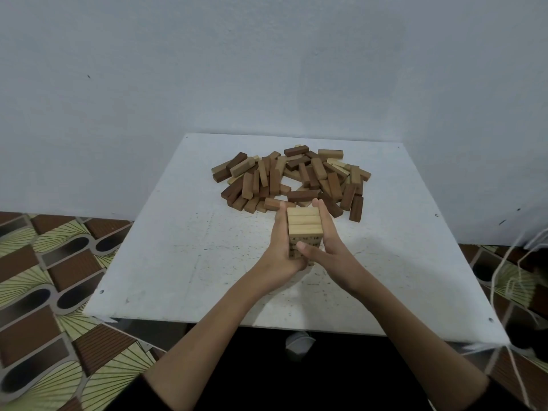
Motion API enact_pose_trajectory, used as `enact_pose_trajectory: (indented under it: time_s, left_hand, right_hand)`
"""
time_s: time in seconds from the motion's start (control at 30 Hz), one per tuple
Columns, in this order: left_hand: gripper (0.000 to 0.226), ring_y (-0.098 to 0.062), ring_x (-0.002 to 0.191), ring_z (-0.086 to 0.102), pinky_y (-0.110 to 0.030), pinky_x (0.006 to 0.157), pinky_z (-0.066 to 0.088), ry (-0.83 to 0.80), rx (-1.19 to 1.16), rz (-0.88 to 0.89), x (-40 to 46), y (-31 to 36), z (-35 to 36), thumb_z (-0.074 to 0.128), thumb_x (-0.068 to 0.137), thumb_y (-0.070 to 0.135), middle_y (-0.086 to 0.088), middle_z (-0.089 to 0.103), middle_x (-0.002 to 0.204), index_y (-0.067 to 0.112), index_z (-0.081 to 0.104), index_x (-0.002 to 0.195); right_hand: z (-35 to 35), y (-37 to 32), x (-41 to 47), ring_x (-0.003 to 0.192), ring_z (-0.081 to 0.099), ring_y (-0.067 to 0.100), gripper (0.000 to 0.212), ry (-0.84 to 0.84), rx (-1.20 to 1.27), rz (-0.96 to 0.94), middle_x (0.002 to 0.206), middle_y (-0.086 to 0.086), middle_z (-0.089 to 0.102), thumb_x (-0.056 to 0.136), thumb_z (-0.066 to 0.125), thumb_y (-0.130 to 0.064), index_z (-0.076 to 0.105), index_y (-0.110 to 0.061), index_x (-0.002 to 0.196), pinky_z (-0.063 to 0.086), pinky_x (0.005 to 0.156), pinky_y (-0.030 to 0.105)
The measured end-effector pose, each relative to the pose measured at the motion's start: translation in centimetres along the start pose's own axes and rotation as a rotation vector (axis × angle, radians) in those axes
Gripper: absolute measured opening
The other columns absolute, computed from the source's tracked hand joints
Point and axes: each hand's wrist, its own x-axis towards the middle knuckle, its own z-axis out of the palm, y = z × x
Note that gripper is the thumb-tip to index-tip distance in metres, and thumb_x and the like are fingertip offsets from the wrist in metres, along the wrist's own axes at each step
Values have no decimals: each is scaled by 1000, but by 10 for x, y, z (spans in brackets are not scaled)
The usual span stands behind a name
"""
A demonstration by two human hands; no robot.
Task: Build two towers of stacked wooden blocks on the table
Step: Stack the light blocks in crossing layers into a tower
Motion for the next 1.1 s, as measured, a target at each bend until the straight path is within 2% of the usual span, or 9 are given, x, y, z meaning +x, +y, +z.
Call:
enact_pose_trajectory:
  time_s: [0.13,0.23,0.33,0.43,0.5,0.57,0.7,0.83,1.1]
  left_hand:
    - [97,-4,113,49,-21,90,46,34,6,-2,3,-4,0,54,88,-9,0,32,143,29,-11,149]
    - [98,6,102,53,-19,84,51,4,39,17,2,-6,-2,51,85,-15,-5,37,137,25,-11,150]
    - [102,14,102,50,-13,81,48,3,65,26,1,-7,-7,56,84,-11,-2,32,141,21,-13,150]
    - [109,0,128,35,-19,100,38,44,140,61,3,-7,-20,78,74,23,1,23,149,21,1,151]
    - [115,-4,133,25,-25,106,29,75,222,78,3,-3,-30,80,67,41,11,20,148,29,1,150]
    - [114,-4,125,33,-24,99,35,87,295,119,5,3,-38,80,66,40,16,27,142,28,2,150]
    - [110,9,100,44,-14,78,37,63,376,165,13,13,-45,84,67,29,10,42,136,27,11,149]
    - [106,7,93,46,-13,74,37,50,396,175,17,17,-44,84,69,24,9,48,126,25,14,149]
    - [101,8,87,47,-10,71,39,41,379,168,20,17,-43,82,70,16,5,51,122,23,17,148]
  right_hand:
    - [1,-1,0,137,18,3,93,-3,7,-13,150,-19,13,78,59,-43,-2,-34,148,25,110,26]
    - [-1,0,-2,118,32,-19,65,-11,-1,-49,126,-30,33,89,62,-20,18,-52,126,32,97,6]
    - [-7,-5,-6,101,36,-31,54,-42,-19,-72,118,-28,37,88,62,-11,30,-43,118,34,81,-3]
    - [-19,-14,-6,109,42,-12,75,-21,-111,-134,137,6,39,79,72,-12,26,-15,138,41,79,2]
    - [-29,-14,-1,117,41,1,96,-4,-252,-137,147,6,32,74,76,-29,16,-10,146,40,94,15]
    - [-39,-14,5,114,39,1,102,-18,-368,-134,145,-12,30,71,75,-39,12,-20,149,39,93,12]
    - [-49,-12,15,101,42,2,101,-43,-483,-195,133,-20,37,73,79,-23,12,-23,149,40,76,11]
    - [-48,-15,21,92,42,8,100,-66,-466,-205,127,-15,47,72,80,-19,15,-25,148,35,76,14]
    - [-46,-11,29,84,42,7,97,-72,-487,-215,113,-20,48,71,80,-17,21,-23,147,34,70,12]
